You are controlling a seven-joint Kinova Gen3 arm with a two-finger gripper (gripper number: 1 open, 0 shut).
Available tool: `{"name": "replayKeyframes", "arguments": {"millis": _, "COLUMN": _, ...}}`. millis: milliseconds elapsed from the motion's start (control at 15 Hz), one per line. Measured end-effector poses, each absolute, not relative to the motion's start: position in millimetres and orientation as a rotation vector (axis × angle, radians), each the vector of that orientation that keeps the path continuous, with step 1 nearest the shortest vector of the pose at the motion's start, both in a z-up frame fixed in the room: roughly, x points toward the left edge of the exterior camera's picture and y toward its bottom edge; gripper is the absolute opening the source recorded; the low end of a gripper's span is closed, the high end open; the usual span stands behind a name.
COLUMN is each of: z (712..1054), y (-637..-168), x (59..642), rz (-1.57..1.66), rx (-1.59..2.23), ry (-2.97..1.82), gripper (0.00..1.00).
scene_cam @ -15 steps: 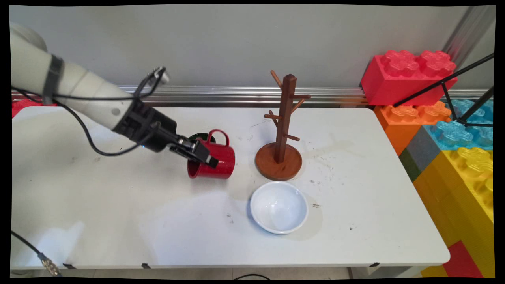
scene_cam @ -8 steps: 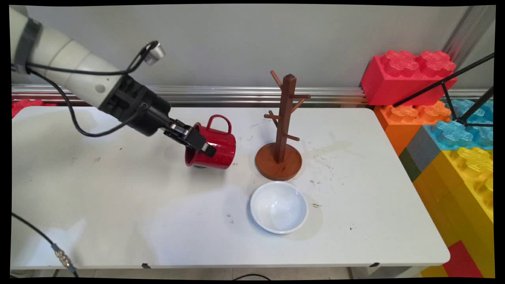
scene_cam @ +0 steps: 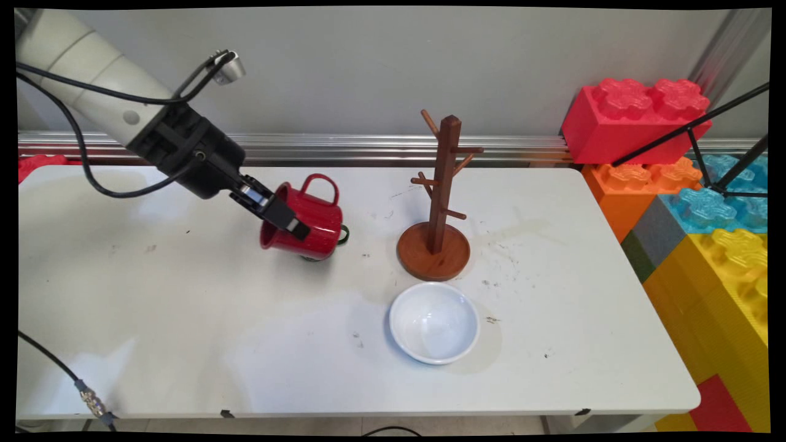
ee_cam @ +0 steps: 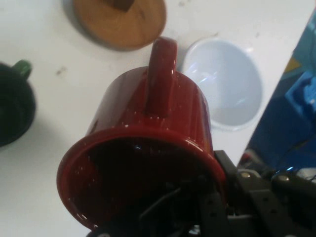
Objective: Place the picked object on the table
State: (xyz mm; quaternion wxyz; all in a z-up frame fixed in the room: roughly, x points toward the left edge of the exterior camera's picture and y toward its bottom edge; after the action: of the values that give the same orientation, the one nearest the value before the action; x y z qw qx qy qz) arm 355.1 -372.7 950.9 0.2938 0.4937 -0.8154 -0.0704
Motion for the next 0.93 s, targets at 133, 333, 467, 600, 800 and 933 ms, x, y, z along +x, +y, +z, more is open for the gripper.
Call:
{"name": "replayKeyframes", "arguments": {"millis": 133, "z": 954.0, "y": -373.0, "x": 356.2, "rz": -0.171, "rx": 1.323, "ry": -2.211, "gripper": 0.00}}
{"name": "replayKeyframes", "arguments": {"millis": 333, "z": 957.5, "y": -372.5, "x": 355.6, "rz": -0.140, "rx": 1.335, "ry": -2.275, "gripper": 0.00}}
{"name": "replayKeyframes", "arguments": {"millis": 467, "z": 958.3, "y": -371.7, "x": 353.8, "rz": -0.119, "rx": 1.343, "ry": -2.316, "gripper": 0.00}}
{"name": "replayKeyframes", "arguments": {"millis": 600, "z": 957.9, "y": -368.7, "x": 350.0, "rz": -0.099, "rx": 1.355, "ry": -2.367, "gripper": 0.00}}
{"name": "replayKeyframes", "arguments": {"millis": 800, "z": 954.3, "y": -364.4, "x": 343.4, "rz": -0.079, "rx": 1.357, "ry": -2.434, "gripper": 0.00}}
{"name": "replayKeyframes", "arguments": {"millis": 933, "z": 948.6, "y": -360.8, "x": 338.3, "rz": -0.064, "rx": 1.347, "ry": -2.490, "gripper": 0.00}}
